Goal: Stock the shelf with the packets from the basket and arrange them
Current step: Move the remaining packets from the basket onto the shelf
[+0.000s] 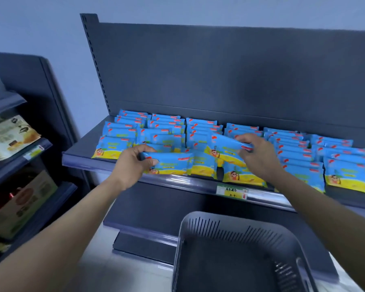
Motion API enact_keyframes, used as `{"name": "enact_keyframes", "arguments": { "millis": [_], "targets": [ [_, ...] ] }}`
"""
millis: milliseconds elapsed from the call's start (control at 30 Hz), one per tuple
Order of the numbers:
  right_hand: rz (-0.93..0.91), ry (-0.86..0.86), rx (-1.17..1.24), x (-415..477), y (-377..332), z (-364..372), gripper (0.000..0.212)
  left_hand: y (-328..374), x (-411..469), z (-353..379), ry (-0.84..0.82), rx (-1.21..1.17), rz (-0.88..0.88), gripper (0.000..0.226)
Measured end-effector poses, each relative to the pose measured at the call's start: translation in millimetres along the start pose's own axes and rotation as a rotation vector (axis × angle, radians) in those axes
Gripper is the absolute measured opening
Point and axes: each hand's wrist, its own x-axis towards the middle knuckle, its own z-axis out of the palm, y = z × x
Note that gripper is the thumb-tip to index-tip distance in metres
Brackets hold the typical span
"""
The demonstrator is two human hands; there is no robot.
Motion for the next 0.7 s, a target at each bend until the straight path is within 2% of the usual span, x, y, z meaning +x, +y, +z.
{"name": "enact_keyframes", "arguments": {
  "millis": [267, 467, 700],
  "targets": [
    [-0.003, -0.027, -0.012, -1, -17, 5, 0.028, -5, 3, -26, 0.066, 0.054, 0.026, 0.018],
    [-0.064, -0.056, 0.027, 7, -39, 24, 0.028, -17, 1, -53, 0.156, 0.075, 0.054, 0.025],
    [-0.077, -0.06, 0.029, 24, -59, 51, 0.026, -30, 30, -84, 0.123, 0.056, 0.073, 0.023]
  ]
}}
